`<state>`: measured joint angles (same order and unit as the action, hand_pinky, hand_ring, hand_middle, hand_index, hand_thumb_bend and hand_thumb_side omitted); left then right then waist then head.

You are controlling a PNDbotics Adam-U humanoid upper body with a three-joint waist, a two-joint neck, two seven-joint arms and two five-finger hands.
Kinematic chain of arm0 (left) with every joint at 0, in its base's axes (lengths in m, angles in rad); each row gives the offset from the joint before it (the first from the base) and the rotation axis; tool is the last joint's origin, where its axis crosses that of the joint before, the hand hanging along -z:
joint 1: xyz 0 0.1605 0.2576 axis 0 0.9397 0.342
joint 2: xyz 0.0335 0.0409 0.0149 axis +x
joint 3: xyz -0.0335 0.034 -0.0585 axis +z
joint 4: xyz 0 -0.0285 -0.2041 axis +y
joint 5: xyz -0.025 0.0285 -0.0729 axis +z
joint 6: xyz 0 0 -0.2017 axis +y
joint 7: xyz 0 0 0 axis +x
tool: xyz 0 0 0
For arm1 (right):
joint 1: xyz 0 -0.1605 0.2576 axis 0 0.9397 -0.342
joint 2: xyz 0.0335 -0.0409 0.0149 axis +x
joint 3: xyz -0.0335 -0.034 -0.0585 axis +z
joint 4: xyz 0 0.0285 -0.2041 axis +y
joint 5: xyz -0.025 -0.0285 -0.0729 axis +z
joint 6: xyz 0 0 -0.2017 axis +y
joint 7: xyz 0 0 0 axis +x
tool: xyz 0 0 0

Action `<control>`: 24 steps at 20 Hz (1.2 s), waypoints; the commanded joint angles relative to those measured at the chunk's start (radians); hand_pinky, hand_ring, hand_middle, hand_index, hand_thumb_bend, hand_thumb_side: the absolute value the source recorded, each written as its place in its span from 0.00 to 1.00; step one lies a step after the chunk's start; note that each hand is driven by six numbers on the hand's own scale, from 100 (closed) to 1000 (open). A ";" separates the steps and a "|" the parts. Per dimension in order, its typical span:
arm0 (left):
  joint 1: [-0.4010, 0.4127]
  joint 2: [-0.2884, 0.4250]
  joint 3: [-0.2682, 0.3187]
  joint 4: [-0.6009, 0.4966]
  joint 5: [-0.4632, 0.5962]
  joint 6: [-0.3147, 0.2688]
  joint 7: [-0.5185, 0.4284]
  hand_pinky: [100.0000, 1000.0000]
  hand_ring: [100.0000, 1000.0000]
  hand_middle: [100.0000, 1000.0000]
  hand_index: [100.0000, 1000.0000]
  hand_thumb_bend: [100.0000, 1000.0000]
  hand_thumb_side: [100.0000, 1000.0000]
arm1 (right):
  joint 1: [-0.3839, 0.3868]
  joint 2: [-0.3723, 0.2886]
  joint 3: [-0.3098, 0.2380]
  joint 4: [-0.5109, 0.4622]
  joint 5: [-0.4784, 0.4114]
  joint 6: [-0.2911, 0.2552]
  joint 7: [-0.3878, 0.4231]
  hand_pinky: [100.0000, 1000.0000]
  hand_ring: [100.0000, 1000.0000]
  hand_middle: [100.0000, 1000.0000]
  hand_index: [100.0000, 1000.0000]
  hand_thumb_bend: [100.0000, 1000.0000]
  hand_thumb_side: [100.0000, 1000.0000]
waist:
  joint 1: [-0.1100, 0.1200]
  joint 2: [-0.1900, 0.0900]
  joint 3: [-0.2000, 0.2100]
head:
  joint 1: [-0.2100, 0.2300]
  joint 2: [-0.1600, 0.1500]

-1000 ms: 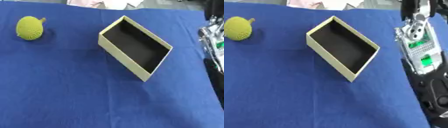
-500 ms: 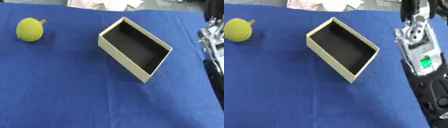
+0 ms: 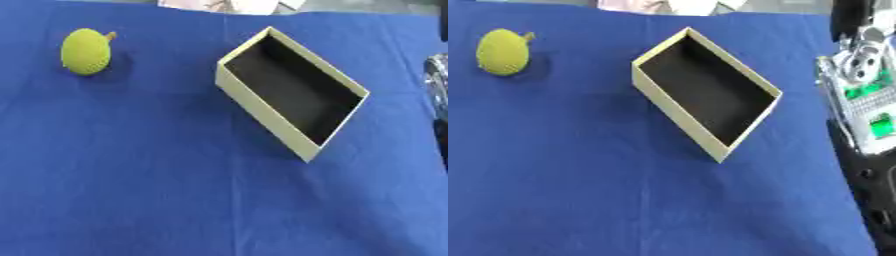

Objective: Pick up objects on the table and place them in the box.

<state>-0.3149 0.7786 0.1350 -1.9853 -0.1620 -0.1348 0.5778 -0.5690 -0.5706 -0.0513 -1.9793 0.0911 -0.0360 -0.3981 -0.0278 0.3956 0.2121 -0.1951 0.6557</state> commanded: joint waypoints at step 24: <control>-0.432 0.155 -0.239 0.466 -0.363 0.115 -0.806 0.85 0.88 0.85 0.82 0.83 0.38 | -0.009 -0.046 0.019 -0.021 0.007 0.004 0.027 0.79 0.79 0.79 0.85 0.07 0.93 | 0.023 -0.043 -0.020 | -0.012 0.041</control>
<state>-0.7279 0.9141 -0.1060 -1.5373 -0.5118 -0.0152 -0.2093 -0.5633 -0.5893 -0.0296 -1.9794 0.0950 -0.0305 -0.3742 -0.0078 0.3767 0.1912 -0.2175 0.7020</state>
